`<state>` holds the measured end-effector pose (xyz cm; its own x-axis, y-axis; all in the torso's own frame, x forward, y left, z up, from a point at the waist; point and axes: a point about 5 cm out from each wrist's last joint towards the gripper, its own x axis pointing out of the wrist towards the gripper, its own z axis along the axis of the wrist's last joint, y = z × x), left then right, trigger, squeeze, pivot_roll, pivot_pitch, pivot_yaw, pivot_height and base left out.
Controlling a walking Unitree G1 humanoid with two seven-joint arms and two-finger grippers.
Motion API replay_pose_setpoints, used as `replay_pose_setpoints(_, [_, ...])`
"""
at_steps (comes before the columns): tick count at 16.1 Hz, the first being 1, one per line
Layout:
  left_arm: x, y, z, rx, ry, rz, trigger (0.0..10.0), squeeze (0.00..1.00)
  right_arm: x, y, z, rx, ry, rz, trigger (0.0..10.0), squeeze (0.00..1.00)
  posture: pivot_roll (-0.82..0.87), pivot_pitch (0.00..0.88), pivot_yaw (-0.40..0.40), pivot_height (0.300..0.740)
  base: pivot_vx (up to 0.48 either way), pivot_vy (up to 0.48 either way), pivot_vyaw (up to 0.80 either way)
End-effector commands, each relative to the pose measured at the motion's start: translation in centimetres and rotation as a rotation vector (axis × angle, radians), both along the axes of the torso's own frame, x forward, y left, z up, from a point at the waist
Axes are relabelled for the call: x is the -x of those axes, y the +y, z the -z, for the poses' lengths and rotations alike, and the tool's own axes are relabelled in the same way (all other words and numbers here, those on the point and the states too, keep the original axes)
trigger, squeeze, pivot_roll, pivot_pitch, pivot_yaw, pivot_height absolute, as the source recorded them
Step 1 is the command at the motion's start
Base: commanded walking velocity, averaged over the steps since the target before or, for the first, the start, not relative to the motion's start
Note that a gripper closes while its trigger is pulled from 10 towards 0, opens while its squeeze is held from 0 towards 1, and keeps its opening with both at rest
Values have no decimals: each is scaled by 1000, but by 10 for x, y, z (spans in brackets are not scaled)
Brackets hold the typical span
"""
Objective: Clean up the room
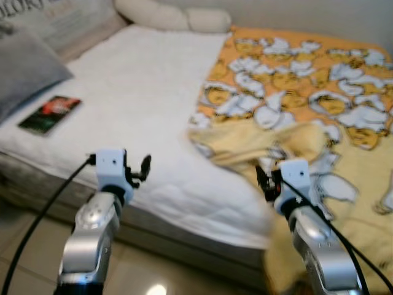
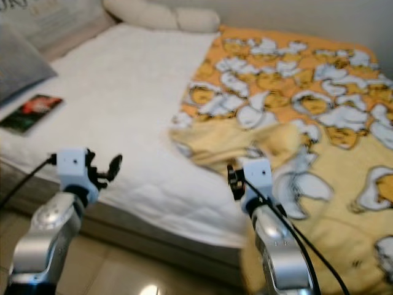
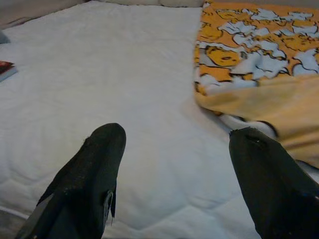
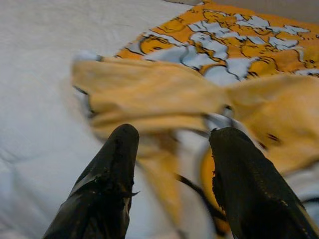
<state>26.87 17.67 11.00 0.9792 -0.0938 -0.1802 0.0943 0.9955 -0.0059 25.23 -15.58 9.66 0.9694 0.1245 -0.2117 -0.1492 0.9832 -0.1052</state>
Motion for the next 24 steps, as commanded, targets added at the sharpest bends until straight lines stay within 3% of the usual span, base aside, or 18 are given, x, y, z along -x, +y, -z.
replay_pose_setpoints(1, [2, -6, -1, 9, -8, 18, 10000, 0, 0, -5, -1, 2, -6, 10, 10000, 0, -106, 0, 24, 740, 0, -442, 0])
replay_pose_setpoints(7, [3, -3, -1, 6, -8, 7, 10000, 0, 1, -2, 2, -4, 11, -8, 10000, 0, -103, 0, 22, 740, 0, -440, 0])
replay_pose_setpoints(12, [10, -5, 1, -98, -6, 63, 10000, 0, 2, 4, 10, -72, 54, -55, 10000, 0, -77, 0, 10, 740, 0, -165, 0])
replay_pose_setpoints(18, [17, -5, 5, -144, 2, 99, 10000, 0, -6, 4, 14, -206, 109, -24, 10000, 0, -68, 0, 5, 740, 0, 0, 0])
replay_pose_setpoints(20, [16, -7, 4, -144, 6, 133, 10000, 0, -23, 4, 20, -241, 159, -5, 10000, 0, -82, 0, 34, 740, 0, 0, 0])
replay_pose_setpoints(21, [15, -8, 4, -146, 9, 157, 10000, 0, -34, 6, 23, -299, 195, 7, 10000, 1000, -85, 0, 40, 740, 0, 0, 0])
replay_pose_setpoints(23, [14, -9, 3, -154, 9, 181, 10000, 0, -43, 5, 26, -345, 226, 36, 10000, 1000, -87, 0, 44, 740, 0, 0, 0])
replay_pose_setpoints(24, [13, -13, 0, -175, 7, 260, 10000, 0, -66, -3, 32, -433, 282, 137, 10000, 1000, -84, 0, 45, 740, 0, 0, 0])
